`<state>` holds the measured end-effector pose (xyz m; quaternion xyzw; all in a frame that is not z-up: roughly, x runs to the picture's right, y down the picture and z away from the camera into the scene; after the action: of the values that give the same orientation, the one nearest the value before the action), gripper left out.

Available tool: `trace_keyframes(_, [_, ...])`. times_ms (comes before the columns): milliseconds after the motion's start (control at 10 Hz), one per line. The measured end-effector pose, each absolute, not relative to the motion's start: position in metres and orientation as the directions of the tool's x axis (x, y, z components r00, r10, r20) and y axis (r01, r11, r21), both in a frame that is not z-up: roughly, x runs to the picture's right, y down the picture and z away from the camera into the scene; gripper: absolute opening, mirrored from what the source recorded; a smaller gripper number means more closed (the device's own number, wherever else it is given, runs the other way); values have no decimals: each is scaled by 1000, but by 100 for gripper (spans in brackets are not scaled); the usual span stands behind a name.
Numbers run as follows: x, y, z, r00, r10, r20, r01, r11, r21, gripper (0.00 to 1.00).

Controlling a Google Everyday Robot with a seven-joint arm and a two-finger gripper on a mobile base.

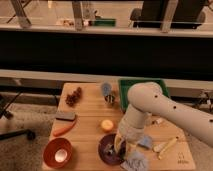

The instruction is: Place brush in purple bowl

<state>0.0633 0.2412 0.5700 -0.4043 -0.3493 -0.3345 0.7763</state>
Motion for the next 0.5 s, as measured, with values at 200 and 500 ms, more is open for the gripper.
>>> trace_keyframes(200, [58, 244, 575, 533, -227, 815, 801, 445, -400, 0])
trace_keyframes(500, [54, 251, 583, 539, -209, 816, 799, 434, -417, 0])
